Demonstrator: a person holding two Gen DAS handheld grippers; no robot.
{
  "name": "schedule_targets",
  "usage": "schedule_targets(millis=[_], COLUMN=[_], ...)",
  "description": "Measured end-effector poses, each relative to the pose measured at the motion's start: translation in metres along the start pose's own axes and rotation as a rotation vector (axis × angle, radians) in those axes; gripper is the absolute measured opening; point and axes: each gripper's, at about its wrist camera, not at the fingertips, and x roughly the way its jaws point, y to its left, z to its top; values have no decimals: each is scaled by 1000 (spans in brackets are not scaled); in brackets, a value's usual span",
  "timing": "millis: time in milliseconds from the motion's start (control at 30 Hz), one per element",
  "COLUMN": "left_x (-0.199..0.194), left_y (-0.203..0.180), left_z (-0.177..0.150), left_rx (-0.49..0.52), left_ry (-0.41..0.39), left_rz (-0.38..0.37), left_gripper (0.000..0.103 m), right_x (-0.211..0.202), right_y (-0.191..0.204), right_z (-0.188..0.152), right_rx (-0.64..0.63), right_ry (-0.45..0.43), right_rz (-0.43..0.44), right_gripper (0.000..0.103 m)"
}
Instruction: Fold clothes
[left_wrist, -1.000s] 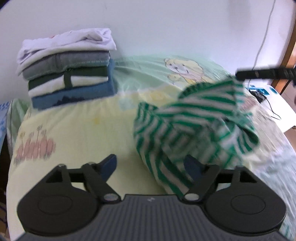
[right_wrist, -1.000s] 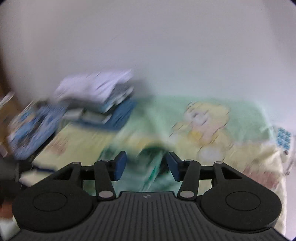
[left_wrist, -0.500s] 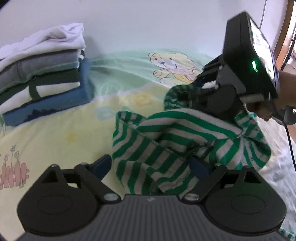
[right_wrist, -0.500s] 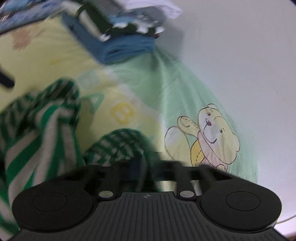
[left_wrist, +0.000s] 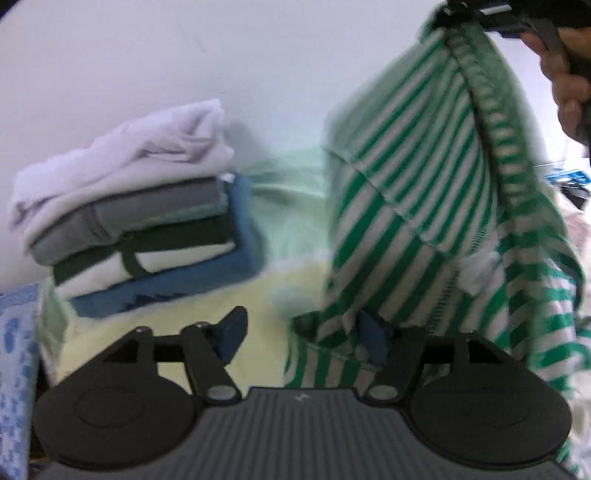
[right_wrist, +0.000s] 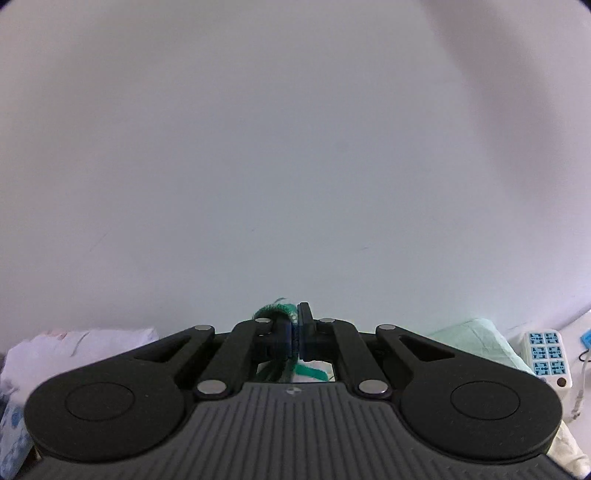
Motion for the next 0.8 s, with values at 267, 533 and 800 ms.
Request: schedule_targets(millis=[267, 533, 800], left_x=[-32, -112, -191], left_y=[25, 36, -27], left_z=[-16, -77, -158], left_rx=[-78, -89, 53], left_ry=[21, 34, 137], left_rz=[-48, -121, -217], left_gripper=[77, 92, 92], right_x=[35, -141, -235], right_y=[-2, -14, -37], right_z=[-60, -97, -158], right_rx=[-246, -295, -274], right_ry=[320, 21, 379], right_rz=[-43, 84, 253], right_gripper=[31, 90, 53])
